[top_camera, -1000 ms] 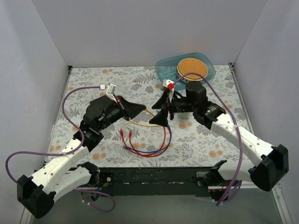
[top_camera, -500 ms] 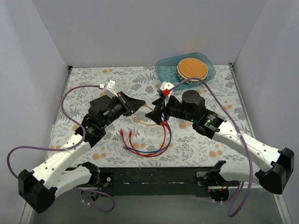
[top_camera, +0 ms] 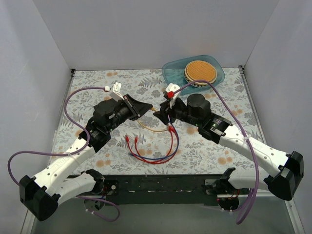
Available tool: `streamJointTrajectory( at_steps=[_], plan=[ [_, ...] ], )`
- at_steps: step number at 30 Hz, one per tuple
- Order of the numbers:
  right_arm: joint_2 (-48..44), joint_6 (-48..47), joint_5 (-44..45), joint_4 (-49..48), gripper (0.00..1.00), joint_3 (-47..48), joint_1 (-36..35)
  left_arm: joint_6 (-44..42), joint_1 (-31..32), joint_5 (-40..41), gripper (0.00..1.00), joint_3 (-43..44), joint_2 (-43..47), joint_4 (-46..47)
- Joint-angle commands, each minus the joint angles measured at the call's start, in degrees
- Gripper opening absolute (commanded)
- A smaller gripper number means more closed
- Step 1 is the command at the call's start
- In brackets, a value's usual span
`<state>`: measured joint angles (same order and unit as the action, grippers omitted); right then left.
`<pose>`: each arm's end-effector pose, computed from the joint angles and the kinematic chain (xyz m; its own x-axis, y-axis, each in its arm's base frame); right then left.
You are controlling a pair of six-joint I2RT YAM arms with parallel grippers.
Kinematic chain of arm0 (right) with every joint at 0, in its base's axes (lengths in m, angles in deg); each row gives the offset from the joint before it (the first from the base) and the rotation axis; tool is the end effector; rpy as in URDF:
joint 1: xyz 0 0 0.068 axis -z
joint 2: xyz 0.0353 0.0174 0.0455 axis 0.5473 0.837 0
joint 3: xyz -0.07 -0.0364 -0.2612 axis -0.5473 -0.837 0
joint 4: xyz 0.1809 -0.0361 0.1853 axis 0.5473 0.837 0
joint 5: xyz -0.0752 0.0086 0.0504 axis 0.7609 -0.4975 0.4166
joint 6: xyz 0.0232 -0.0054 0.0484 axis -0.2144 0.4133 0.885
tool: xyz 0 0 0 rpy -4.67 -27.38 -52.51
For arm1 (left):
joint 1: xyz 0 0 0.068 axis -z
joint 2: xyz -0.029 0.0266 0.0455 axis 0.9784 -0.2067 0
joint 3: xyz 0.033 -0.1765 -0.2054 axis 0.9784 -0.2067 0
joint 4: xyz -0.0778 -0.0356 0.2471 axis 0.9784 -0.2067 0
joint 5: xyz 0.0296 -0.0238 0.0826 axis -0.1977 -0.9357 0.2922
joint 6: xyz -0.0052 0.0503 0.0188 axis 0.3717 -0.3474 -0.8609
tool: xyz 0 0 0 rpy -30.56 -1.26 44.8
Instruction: Insert the plug into the switch port
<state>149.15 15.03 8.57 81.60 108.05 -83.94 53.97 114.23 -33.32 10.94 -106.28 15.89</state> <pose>0.1740 0.2175 0.3693 -0.0523 -0.1340 -0.9896 -0.8258 0.5630 -0.0326 0.1819 -0.1387 0.3457 -0.6872 -0.7254 0.0408 -0.1087 0.0472 -0.9930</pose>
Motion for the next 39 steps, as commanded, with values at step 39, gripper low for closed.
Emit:
streamJointTrajectory(
  at_steps=[39],
  plan=[
    [1.86, -0.27, -4.76, -5.59, 0.41, 4.35, -0.30, -0.01, 0.40, -0.31, 0.00, 0.42, 0.62, -0.67]
  ],
)
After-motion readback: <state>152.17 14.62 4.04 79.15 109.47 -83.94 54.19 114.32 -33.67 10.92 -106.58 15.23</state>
